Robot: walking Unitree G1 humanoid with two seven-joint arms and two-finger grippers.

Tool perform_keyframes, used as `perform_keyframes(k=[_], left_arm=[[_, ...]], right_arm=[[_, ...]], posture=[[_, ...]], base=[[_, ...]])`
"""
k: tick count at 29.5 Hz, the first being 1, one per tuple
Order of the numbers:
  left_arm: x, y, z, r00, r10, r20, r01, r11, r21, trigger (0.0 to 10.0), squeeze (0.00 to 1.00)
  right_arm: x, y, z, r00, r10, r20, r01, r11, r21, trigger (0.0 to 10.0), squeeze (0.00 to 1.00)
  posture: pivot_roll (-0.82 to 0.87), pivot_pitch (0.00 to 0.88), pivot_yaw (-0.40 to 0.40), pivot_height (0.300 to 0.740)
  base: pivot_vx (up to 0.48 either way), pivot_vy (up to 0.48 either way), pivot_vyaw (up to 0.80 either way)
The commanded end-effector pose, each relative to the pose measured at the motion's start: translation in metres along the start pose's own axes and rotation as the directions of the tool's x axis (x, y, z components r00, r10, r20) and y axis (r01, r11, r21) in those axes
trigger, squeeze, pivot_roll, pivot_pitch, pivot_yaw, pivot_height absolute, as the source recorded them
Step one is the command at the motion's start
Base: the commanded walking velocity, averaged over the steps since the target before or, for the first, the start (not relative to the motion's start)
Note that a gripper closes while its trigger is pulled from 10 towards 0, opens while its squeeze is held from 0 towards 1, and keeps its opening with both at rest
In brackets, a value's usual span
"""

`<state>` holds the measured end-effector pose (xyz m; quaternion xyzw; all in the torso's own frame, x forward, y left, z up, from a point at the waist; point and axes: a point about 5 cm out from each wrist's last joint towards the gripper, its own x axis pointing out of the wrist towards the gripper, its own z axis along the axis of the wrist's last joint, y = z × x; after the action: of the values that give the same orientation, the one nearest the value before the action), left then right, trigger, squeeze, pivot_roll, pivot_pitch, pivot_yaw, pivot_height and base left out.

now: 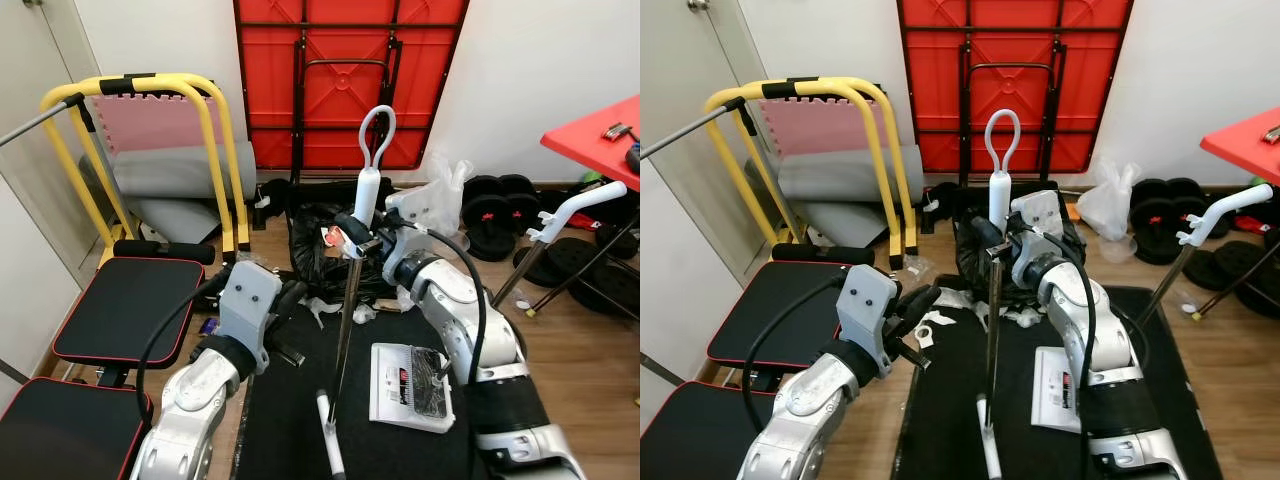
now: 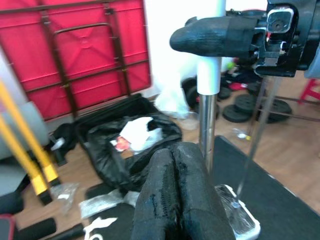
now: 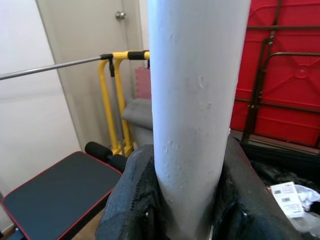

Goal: Sweep floor

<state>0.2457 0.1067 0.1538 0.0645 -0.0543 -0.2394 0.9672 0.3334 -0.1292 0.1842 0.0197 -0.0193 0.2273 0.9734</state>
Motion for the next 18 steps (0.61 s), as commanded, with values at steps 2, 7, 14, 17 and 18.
perform_keyframes(k=[2,7,14,17,18], left_arm=[[-0.0057,0.0098,-0.001,0.995,0.102,-0.001,-0.102,0.995,-0.012,10.0,0.0],[-0.0073,0.0101,-0.0025,0.995,0.104,-0.006,-0.104,0.994,-0.014,10.0,0.0],[-0.0071,0.0097,-0.0028,0.995,0.098,-0.008,-0.098,0.995,-0.017,10.0,0.0],[-0.0069,0.0095,-0.0029,0.995,0.095,-0.008,-0.095,0.995,-0.018,10.0,0.0],[-0.0069,0.0095,-0.0029,0.995,0.095,-0.008,-0.095,0.995,-0.018,10.0,0.0]], right_arm=[[0.003,0.0003,0.0075,1.0,-0.006,0.03,0.007,1.0,-0.015,10.0,0.0],[0.0037,0.0043,0.0083,0.999,0.013,0.039,-0.014,1.0,0.001,10.0,0.0],[0.0054,0.0072,0.0119,0.998,0.0,0.064,-0.002,1.0,0.019,10.0,0.0],[0.0061,0.0069,0.0136,0.998,-0.005,0.07,0.003,1.0,0.02,10.0,0.0],[0.0061,0.0069,0.0136,0.998,-0.005,0.07,0.003,1.0,0.02,10.0,0.0]], posture=[[-0.11,0.0,-0.054,0.74],[-0.11,0.0,-0.052,0.74],[-0.11,0.0,-0.049,0.74],[-0.11,0.0,-0.049,0.74],[-0.11,0.0,-0.049,0.74]], base=[[0.341,0.0,0.0],[0.36,0.0,0.8],[0.361,0.0,0.0],[0.364,0.0,0.0],[0.364,0.0,0.0]])
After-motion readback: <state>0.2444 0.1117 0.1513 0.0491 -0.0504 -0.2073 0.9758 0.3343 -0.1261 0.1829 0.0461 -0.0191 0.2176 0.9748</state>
